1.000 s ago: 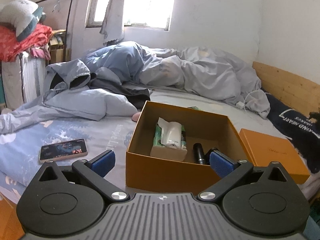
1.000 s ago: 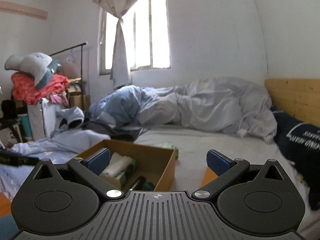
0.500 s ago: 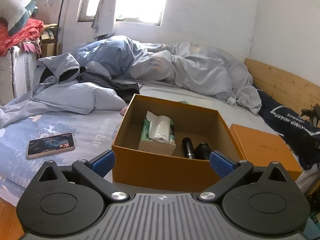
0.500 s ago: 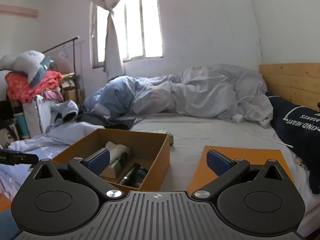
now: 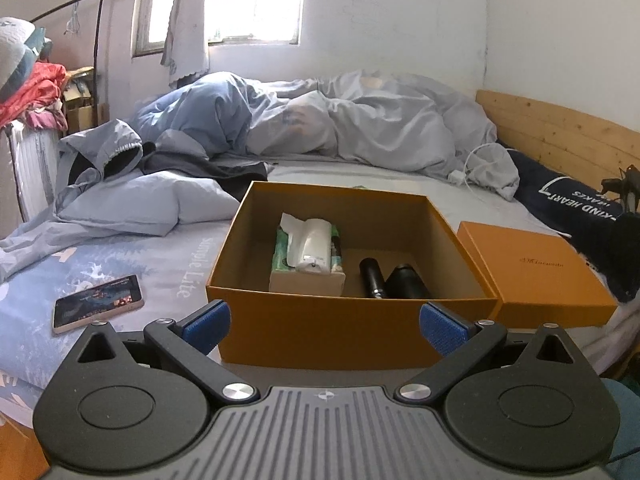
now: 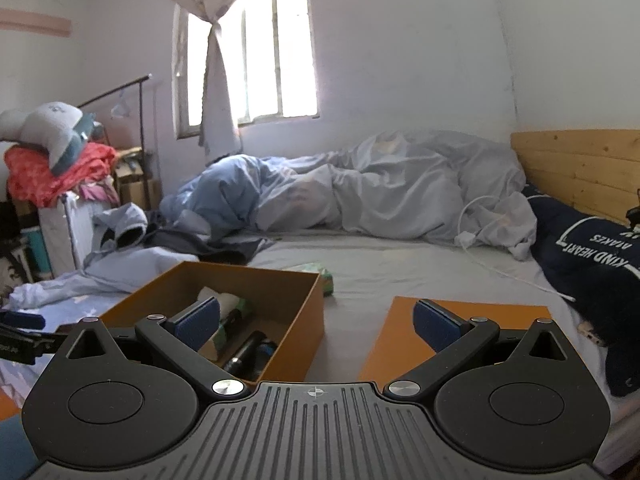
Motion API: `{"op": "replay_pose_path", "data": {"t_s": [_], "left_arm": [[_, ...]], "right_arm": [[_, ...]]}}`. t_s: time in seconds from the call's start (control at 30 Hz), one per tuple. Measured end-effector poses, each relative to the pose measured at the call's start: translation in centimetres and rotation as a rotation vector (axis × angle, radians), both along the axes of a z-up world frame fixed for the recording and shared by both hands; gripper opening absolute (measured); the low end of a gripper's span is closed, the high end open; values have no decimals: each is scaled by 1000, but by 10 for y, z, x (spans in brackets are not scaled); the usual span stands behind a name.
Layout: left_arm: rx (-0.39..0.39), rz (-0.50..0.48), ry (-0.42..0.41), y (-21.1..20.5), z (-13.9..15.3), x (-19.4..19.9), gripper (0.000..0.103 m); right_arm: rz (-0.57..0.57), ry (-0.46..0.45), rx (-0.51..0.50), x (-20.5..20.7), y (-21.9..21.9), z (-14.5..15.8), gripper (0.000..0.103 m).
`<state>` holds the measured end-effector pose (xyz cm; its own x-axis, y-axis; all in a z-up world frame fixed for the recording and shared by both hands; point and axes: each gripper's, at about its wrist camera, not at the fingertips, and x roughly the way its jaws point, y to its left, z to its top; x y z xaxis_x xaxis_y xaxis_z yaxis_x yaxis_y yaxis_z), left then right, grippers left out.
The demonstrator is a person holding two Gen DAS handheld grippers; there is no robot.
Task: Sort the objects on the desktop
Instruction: 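Move both tools toward the orange Miaoweilu lid lying on the bed, then grasp opposite edges of the orange lid with the left tool while the right tool grips too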
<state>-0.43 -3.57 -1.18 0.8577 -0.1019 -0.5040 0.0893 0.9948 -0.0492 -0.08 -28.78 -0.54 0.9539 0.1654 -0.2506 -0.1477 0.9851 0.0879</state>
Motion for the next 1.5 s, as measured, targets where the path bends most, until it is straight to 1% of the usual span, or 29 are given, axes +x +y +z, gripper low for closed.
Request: {"op": "replay_pose_path", "data": {"t_s": [0.13, 0.3, 0.43, 0.7, 0.9, 1.03, 1.33, 1.4, 1.5], "left_arm": [[-2, 2, 12, -1, -2, -1, 103], [17, -23, 16, -13, -4, -4, 103], [46, -71, 12, -34, -4, 2, 103], [38, -181, 6, -87, 2, 25, 103], [34, -261, -1, -134, 10, 51, 103], [35, -297, -3, -164, 12, 70, 103], [22, -337, 45, -221, -3, 112, 103], [21, -339, 58, -218, -11, 113, 103], [12, -329, 90, -228, -21, 128, 103]], "right_arm": [[-21, 2, 12, 9, -12, -1, 103], [-39, 20, 21, 23, -30, -6, 103], [-55, 15, -12, 35, -49, -8, 103], [-133, 48, -29, 69, -105, -20, 103], [-201, 94, -17, 87, -147, -39, 103], [-246, 147, 25, 96, -170, -58, 103], [-276, 227, 65, 121, -205, -93, 103], [-288, 245, 79, 121, -210, -99, 103], [-304, 267, 109, 127, -222, -107, 103]]}}
